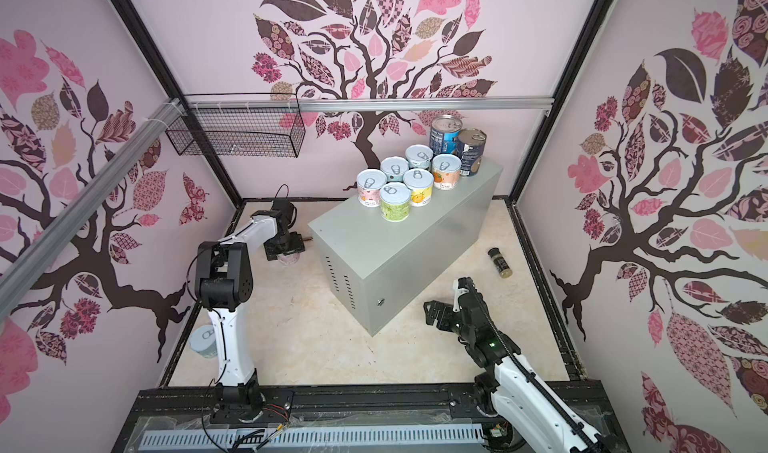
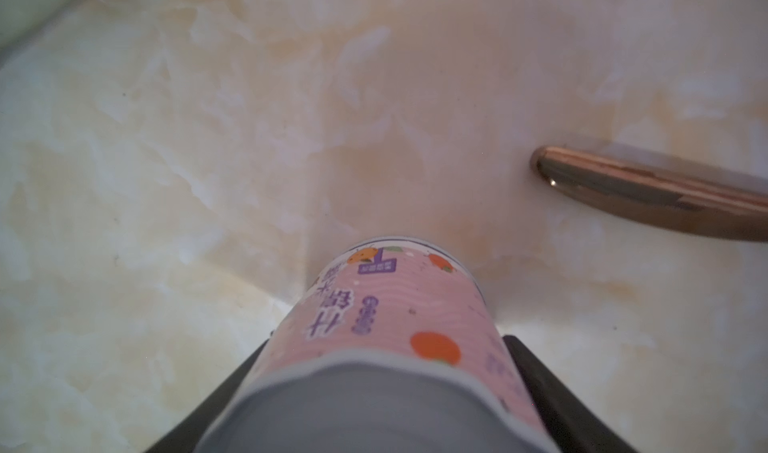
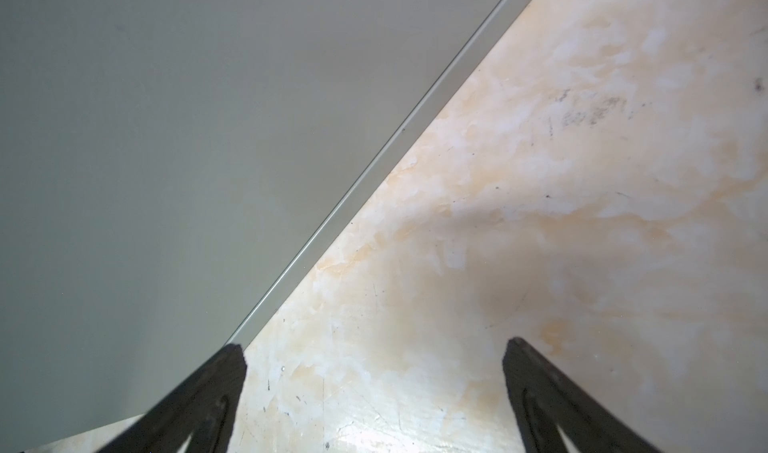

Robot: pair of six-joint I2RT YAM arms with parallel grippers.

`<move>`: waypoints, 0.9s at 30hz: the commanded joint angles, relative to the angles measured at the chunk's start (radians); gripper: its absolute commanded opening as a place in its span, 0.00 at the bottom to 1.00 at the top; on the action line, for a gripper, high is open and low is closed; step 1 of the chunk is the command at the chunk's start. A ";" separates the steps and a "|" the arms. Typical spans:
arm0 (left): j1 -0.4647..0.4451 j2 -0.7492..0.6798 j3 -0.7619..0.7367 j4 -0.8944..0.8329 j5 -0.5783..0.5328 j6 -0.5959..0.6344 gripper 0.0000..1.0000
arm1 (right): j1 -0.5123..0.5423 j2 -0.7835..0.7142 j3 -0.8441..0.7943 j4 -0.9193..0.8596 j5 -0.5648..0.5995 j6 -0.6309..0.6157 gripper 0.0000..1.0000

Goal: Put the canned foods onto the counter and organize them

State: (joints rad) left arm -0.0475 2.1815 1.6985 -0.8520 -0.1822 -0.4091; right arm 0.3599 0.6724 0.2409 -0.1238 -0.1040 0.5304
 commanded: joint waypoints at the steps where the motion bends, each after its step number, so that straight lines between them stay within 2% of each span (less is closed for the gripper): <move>1: -0.002 -0.032 -0.036 -0.011 -0.032 -0.014 0.75 | 0.007 -0.029 0.031 -0.028 0.012 -0.004 1.00; 5: -0.001 -0.069 -0.055 -0.004 -0.025 -0.020 0.55 | 0.007 -0.045 0.044 -0.047 0.009 -0.004 1.00; 8: -0.002 -0.104 -0.071 -0.001 -0.018 -0.023 0.48 | 0.007 -0.050 0.055 -0.055 0.007 -0.004 1.00; 16: -0.002 -0.255 -0.121 -0.001 0.034 -0.017 0.44 | 0.007 -0.065 0.087 -0.075 0.001 -0.006 1.00; 27: -0.003 -0.549 -0.200 -0.018 0.205 -0.041 0.44 | 0.007 -0.088 0.173 -0.141 -0.006 -0.008 1.00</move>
State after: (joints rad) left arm -0.0483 1.7084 1.5379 -0.8845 -0.0425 -0.4328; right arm 0.3599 0.6022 0.3573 -0.2310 -0.1081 0.5304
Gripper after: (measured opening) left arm 0.727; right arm 0.999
